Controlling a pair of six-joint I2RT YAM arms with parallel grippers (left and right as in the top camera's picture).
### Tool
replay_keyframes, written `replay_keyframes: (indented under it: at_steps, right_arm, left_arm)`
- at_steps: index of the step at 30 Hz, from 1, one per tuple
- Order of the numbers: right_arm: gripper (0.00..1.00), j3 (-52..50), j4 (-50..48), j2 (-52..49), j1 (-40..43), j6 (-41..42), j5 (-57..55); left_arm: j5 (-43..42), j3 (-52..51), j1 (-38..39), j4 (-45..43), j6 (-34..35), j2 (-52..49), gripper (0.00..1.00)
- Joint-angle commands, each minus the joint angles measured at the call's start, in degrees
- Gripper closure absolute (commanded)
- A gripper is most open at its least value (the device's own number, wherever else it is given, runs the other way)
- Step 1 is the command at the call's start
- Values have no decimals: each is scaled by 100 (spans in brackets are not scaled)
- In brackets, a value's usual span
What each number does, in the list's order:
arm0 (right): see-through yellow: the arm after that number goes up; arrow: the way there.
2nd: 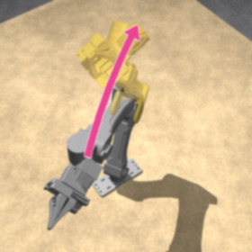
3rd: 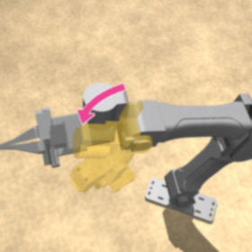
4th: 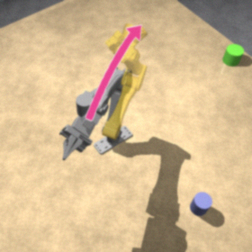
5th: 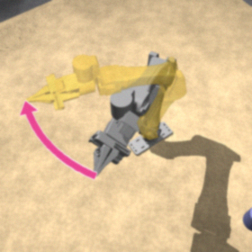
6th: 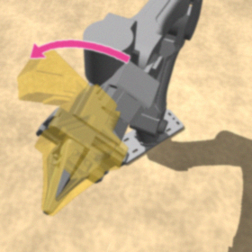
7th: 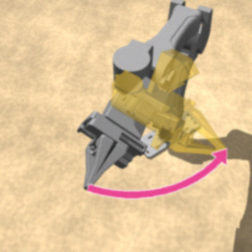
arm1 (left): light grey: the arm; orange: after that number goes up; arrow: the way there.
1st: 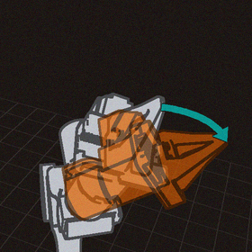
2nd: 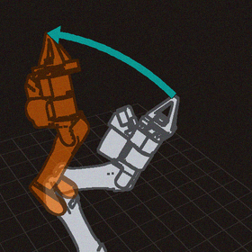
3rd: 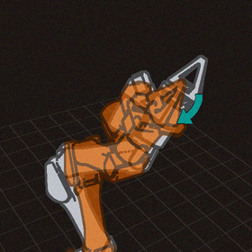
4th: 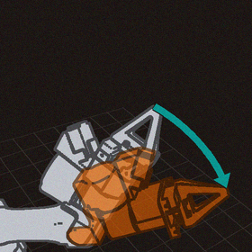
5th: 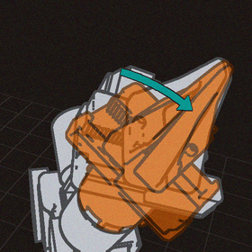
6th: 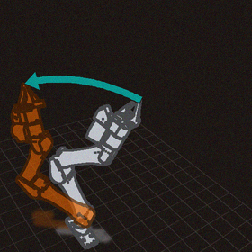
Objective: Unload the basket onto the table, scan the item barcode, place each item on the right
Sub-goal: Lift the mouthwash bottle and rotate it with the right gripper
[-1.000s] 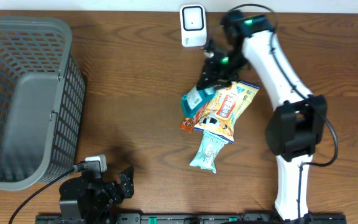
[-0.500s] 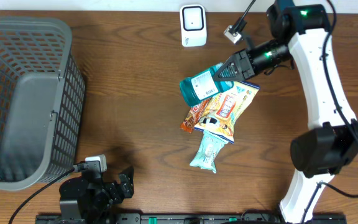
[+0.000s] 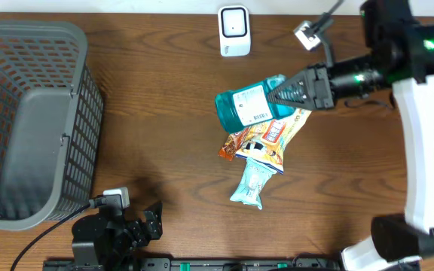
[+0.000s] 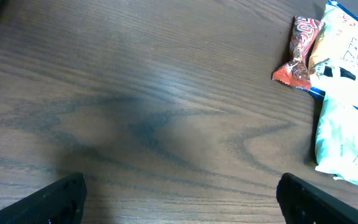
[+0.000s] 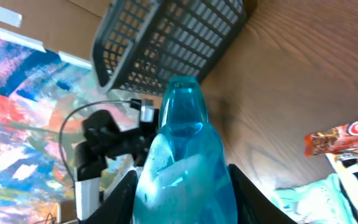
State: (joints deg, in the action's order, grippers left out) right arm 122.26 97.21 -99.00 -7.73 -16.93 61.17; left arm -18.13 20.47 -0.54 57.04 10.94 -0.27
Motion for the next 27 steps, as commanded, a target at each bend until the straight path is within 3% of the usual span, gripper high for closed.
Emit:
replay_keyframes:
  at_steps: [1, 18, 27]
  right_arm:
    - [86, 144, 9, 334, 13, 455, 538]
    - [88, 142, 9, 535, 13, 468, 361]
    - [97, 136, -404, 496, -197, 586, -1985]
  left_arm:
    - [-72, -33, -4, 59, 52, 7, 2]
    - [-72, -33, -4, 59, 55, 7, 2]
    - [-70, -33, -4, 59, 55, 7, 2]
